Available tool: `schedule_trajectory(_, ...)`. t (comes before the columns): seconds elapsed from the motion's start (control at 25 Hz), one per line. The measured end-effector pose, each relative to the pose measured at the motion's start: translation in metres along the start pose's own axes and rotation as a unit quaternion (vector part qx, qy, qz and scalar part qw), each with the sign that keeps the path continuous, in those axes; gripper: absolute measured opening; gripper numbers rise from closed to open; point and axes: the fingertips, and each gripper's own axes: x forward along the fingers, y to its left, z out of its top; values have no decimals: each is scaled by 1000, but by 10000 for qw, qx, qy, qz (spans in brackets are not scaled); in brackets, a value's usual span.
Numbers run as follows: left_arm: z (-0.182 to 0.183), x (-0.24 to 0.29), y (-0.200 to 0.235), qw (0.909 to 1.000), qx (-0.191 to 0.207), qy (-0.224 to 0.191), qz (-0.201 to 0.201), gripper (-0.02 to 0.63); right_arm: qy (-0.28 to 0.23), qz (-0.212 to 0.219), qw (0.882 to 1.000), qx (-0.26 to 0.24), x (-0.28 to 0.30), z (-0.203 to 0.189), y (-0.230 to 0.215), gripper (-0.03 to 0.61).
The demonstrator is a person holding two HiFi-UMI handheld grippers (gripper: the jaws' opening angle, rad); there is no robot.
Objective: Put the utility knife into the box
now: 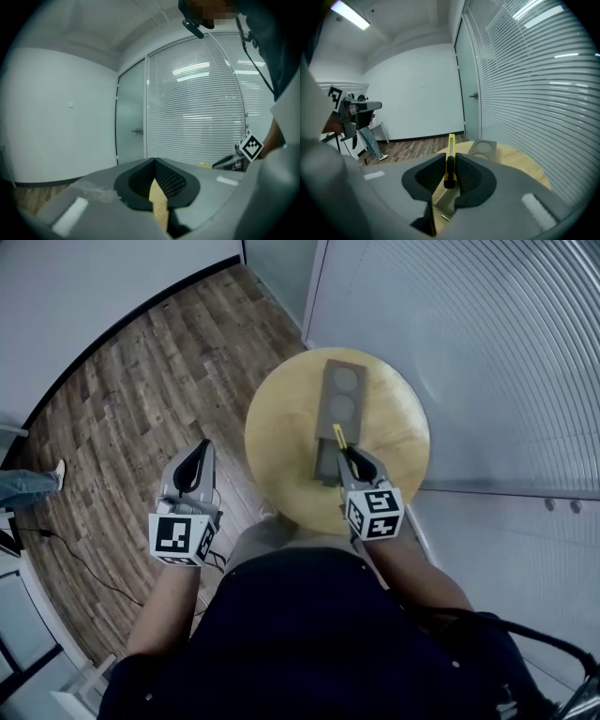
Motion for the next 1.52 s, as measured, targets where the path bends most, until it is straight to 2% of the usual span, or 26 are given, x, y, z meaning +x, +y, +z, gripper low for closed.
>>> schedule_trajectory(0.2,-18,11,-7,9999,-51,101,-75,3,52,-8,10000,84,6,-14,-5,72)
schedule_trajectory(0.76,-44,65,-40,9967,-19,433,-682,3,273,-214,9986,396,15,-45,-21,72)
schedule_trajectory(1.24,-110,91,-51,9917,-90,896,-918,3,575,-227,9962,620,40,-99,-20,72)
schedule_trajectory(1.52,-140,112,-46,9896,-207,1026,-982,3,787,-263,9934,794,61,-128,-22,72)
